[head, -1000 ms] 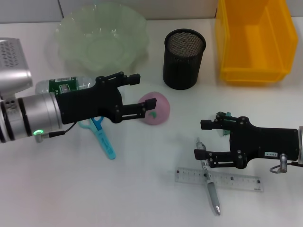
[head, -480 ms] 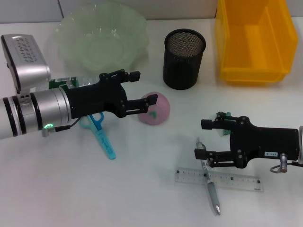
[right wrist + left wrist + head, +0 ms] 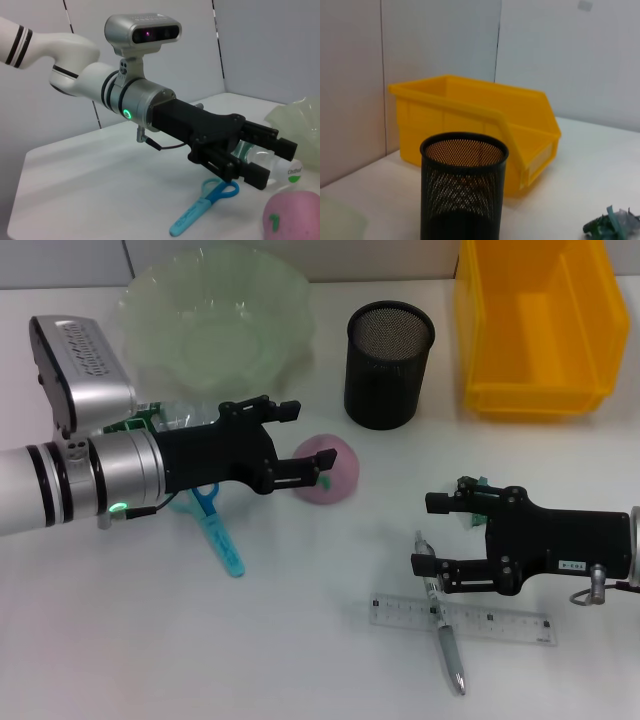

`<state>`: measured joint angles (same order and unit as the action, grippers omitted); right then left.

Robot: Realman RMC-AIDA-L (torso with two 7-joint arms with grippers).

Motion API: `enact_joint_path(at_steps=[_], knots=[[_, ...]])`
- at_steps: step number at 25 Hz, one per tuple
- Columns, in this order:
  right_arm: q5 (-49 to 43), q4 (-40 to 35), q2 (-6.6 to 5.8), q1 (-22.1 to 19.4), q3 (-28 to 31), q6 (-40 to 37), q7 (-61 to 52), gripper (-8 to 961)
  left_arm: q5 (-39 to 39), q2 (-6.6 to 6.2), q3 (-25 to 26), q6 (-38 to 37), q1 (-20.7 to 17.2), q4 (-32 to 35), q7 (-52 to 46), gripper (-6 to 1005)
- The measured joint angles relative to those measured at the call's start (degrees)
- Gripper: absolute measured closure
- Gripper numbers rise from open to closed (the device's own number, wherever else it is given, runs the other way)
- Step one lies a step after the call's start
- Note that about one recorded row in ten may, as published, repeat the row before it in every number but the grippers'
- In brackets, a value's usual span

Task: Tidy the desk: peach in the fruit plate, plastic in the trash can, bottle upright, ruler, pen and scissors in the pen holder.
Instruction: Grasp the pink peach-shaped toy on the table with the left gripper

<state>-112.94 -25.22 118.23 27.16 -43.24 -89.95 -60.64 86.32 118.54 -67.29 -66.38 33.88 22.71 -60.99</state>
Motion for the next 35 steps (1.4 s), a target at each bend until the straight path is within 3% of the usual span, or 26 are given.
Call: enact_joint_path(at_steps=[35], knots=[[0.00,0.00,0.26,0.56,-0.08,1.27,0.01,135,-0.56,0.67,-9.49,10.01,2.36,-0.63,0.00,180]])
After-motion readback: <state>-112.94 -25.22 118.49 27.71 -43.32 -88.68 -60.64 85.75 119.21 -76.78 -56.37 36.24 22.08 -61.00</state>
